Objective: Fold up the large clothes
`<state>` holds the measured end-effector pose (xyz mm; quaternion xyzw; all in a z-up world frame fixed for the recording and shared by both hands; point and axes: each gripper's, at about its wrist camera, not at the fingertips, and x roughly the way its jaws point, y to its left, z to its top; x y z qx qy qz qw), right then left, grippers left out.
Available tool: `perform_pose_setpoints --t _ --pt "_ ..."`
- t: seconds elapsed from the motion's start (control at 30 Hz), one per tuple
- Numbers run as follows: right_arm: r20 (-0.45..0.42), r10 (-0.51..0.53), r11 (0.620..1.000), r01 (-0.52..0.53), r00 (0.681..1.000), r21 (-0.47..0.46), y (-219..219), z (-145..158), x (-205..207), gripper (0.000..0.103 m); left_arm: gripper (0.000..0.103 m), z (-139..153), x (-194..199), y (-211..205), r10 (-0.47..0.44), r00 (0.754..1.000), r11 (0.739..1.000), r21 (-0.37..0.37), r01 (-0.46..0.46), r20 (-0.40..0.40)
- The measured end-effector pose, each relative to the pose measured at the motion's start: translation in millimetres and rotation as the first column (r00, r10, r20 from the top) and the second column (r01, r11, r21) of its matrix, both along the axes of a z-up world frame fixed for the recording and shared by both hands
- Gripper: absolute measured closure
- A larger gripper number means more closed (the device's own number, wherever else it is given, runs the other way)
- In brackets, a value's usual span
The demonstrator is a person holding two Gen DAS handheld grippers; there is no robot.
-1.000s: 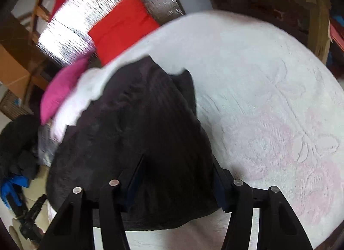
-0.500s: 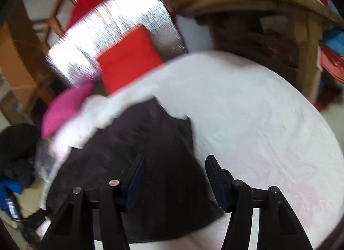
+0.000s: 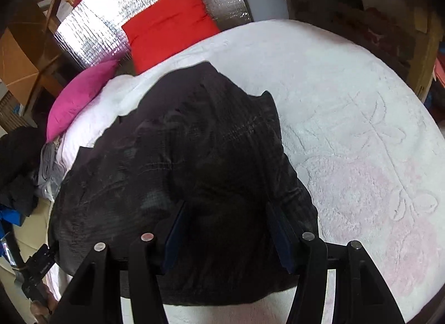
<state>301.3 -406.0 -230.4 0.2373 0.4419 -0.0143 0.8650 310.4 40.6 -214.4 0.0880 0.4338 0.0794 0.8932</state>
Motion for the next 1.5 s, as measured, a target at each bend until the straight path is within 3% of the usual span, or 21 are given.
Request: perform_pose_setpoints --t 0.27,0.37,0.5,0.57,0.73,0.83,0.97,1.1,1.2,1.3,1.43,1.5 --pt "0.093 -0.041 0.998 0.036 0.995 0.055 -12.5 25.3 -35.3 0.042 0.03 6.7 -4.8 1.5 0.007 1.0 1.0 -0.01 -0.007 0.011" --pt "0.061 -0.03 0.995 0.024 0.998 0.096 -11.0 16.4 -35.2 0.042 0.03 10.5 -8.4 1.8 0.013 1.0 1.0 -0.013 -0.013 0.025" --pt "-0.063 -0.014 0.997 0.018 0.998 0.07 -3.1 -9.3 -25.7 0.039 0.03 11.5 -14.0 -0.3 0.02 0.999 1.0 -0.009 -0.019 0.032" --pt "-0.044 -0.016 0.998 0.019 0.999 0.064 -1.8 -5.3 -28.9 0.038 0.03 14.2 -19.2 0.3 0.024 0.999 0.999 -0.022 -0.024 0.037" --pt "0.053 -0.043 0.988 0.034 0.998 0.15 -6.1 8.2 -54.1 0.038 0.03 29.5 -39.1 4.6 -0.015 0.997 0.989 -0.144 0.025 0.071" --pt "0.127 -0.055 0.99 0.037 0.99 0.137 -3.5 18.9 -67.3 0.038 0.028 33.5 -51.2 6.7 -0.026 0.996 0.974 -0.222 0.044 0.085" --pt "0.182 -0.003 0.988 -0.025 0.983 0.153 10.2 25.9 -70.4 0.038 0.025 23.3 -54.0 -0.1 -0.051 0.998 0.956 -0.289 0.06 0.037" --pt "0.137 0.069 0.983 -0.091 0.988 0.16 27.2 14.6 -55.8 0.038 0.025 -1.3 -36.2 -5.8 -0.036 0.997 0.963 -0.269 0.018 -0.063" --pt "0.05 0.076 0.981 -0.084 0.996 0.176 34.6 -4.6 -41.0 0.037 0.022 -20.4 -22.0 -1.8 -0.014 0.991 0.951 -0.309 -0.029 -0.134" --pt "-0.018 0.051 0.975 -0.046 0.999 0.22 33.7 -21.5 -32.9 0.037 0.022 -18.8 -22.3 1.6 -0.006 0.99 0.939 -0.341 -0.042 -0.139" --pt "0.048 0.041 0.971 -0.051 0.998 0.235 30.6 -8.0 -45.3 0.037 0.022 -0.6 -37.8 -3.9 0.014 0.998 0.964 -0.265 -0.03 -0.063" --pt "0.097 0.014 0.986 -0.03 0.995 0.166 31.5 7.0 -56.5 0.037 0.022 13.6 -56.3 -10.4 0.02 1.0 0.975 -0.223 -0.021 -0.003"
